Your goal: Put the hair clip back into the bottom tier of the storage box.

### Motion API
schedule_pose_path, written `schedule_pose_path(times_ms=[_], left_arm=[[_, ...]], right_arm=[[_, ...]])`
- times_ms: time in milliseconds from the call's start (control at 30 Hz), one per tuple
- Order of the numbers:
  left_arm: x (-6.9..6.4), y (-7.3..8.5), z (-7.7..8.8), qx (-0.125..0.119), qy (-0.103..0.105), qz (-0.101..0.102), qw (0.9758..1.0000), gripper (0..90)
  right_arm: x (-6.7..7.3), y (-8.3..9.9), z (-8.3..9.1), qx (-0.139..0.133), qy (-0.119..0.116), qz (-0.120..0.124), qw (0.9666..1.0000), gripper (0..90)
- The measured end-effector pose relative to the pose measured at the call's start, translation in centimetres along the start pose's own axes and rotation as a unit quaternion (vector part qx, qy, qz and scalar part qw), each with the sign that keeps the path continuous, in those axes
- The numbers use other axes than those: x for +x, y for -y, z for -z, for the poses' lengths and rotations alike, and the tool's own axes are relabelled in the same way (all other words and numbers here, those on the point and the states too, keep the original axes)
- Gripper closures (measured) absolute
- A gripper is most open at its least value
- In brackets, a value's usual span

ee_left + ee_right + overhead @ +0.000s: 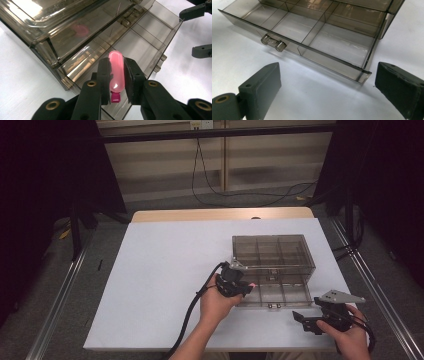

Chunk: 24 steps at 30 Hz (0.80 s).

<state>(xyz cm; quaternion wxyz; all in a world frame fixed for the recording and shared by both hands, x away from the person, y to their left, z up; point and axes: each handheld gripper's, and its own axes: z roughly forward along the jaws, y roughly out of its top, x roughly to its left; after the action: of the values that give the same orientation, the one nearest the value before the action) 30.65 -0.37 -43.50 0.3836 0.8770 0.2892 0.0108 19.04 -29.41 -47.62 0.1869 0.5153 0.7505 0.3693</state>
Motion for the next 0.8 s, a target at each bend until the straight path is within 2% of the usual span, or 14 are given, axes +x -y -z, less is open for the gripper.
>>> schedule_pose_path(times_ms=[800], left_arm=[[-0.2, 0.3, -1.2, 0.005, -0.003, -0.001, 1.0, 76.1]], right_arm=[[0.0, 0.0, 0.1, -0.002, -0.003, -0.002, 1.0, 6.6]])
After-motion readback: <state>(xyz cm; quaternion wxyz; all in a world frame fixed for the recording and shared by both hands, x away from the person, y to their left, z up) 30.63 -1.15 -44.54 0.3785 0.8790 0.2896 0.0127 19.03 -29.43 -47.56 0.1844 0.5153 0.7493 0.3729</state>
